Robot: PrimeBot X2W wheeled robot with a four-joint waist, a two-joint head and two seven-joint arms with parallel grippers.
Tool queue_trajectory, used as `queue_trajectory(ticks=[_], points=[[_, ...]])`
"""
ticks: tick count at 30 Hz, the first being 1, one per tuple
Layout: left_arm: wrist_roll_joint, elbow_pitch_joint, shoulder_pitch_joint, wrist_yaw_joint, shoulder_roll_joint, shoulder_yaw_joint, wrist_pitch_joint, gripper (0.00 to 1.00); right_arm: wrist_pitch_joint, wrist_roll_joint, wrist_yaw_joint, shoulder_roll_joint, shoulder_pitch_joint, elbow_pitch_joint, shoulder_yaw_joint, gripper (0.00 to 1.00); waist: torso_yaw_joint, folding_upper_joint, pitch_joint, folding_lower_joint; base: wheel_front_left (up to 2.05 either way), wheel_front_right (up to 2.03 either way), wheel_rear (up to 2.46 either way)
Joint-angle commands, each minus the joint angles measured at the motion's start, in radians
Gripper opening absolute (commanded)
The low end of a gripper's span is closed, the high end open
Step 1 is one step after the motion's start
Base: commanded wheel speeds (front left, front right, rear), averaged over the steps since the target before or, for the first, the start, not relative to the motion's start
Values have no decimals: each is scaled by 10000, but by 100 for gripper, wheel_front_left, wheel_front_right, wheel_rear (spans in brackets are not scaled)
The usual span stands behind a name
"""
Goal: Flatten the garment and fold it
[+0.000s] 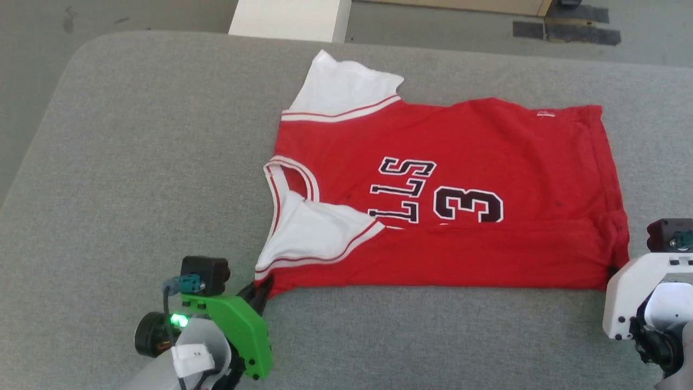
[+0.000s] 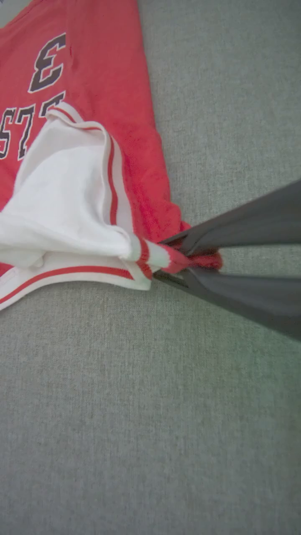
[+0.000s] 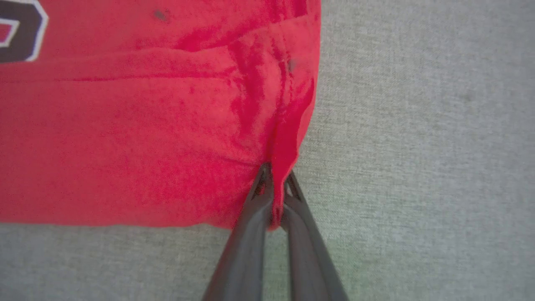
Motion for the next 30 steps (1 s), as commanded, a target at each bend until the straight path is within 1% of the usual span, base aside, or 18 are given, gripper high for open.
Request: queue_trajectory(ticks=[1,4,7,11,14,17,21,22,23,26,30], points=[[-48,92,186,-107,159,-14,62,0,35,115,-17,37,312,99,15,0,-206,0,-516,0,0,0,0],[-81,119,372,-257,426,-56,92,0,211,386,-17,-20,643,-428,79,0,-310,0,-990,0,0,0,0],[-128,-50,611,-294,705,-124,231,0,602,682,-17,-99,1115,-1173,98,0,-378,0,-1319,0,0,0,0],[-305,-487,1065,-194,1097,-168,485,0,1380,1056,-17,-149,1982,-2407,-81,0,-411,0,-1545,0,0,0,0],[-544,-853,1451,-90,1334,-309,924,0,1991,1182,-17,-146,2698,-3237,-288,0,-399,0,-1543,0,0,0,0],[-574,-1028,1624,-33,1481,-497,1250,0,2294,1289,-17,25,3160,-3592,-544,0,-392,0,-1412,0,0,0,0],[-605,-860,1593,-118,1255,-602,1255,0,2296,1294,-17,272,3439,-3327,-643,0,-356,0,-1176,0,0,0,0],[-505,-493,1438,-266,933,-605,915,78,1974,1176,-17,343,3368,-2877,-565,26,-348,0,-1070,0,0,0,0],[-431,-342,1379,-326,841,-616,771,100,1755,1102,-17,366,3279,-2758,-551,100,-347,0,-1053,0,0,0,0],[-279,-56,1261,-448,611,-525,221,100,1158,1054,-17,417,3010,-2552,-379,100,-350,0,-1083,0,0,0,0],[40,62,1158,-447,442,-136,-1021,100,93,979,-17,327,2667,-2595,-238,100,-351,0,-1295,0,0,0,0]])
